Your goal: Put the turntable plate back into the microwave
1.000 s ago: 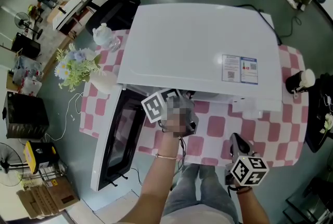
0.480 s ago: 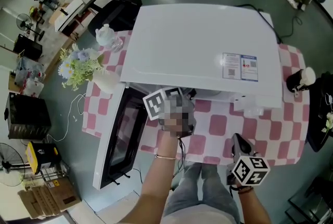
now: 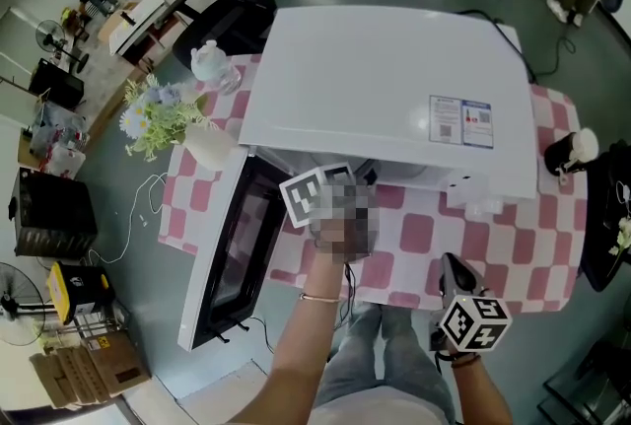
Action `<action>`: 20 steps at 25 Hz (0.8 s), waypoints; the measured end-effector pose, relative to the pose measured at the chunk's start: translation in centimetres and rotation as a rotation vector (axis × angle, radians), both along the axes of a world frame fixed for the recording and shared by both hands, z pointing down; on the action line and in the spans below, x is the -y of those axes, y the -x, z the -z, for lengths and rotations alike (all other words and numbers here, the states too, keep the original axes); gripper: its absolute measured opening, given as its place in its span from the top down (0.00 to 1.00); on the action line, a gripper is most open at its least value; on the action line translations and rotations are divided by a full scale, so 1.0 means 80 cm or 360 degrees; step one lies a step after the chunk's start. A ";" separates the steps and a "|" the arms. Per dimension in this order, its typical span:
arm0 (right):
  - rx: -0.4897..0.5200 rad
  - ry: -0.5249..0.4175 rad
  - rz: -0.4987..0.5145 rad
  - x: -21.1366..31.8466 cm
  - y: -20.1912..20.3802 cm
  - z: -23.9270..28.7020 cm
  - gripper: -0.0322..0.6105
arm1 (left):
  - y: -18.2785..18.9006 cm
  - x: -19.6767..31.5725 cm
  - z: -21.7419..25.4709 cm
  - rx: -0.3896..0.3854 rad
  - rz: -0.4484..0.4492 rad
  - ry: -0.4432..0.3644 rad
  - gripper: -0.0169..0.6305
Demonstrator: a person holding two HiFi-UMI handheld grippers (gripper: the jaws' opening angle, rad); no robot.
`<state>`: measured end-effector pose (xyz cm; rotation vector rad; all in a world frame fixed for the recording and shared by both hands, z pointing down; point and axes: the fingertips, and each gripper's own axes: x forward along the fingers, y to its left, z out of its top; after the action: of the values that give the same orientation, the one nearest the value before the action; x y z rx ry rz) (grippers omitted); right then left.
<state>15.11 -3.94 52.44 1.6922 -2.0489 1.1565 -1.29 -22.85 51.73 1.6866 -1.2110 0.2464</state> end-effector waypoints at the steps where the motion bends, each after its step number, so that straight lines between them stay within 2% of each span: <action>1: 0.0000 -0.0001 0.0005 -0.001 0.001 0.001 0.93 | 0.001 0.001 0.004 0.0002 0.0003 -0.0021 0.57; 13: -0.0005 -0.0040 0.0071 -0.016 0.020 0.018 0.94 | 0.008 -0.018 0.035 0.0005 0.0021 -0.0086 0.58; 20: -0.0015 -0.0080 0.0112 -0.018 0.030 0.033 0.93 | 0.021 -0.049 0.058 0.0060 0.0017 -0.0148 0.58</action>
<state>12.68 -2.49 49.80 1.6304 -2.1306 1.0824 -2.95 -18.91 47.11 1.7617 -1.2760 0.2190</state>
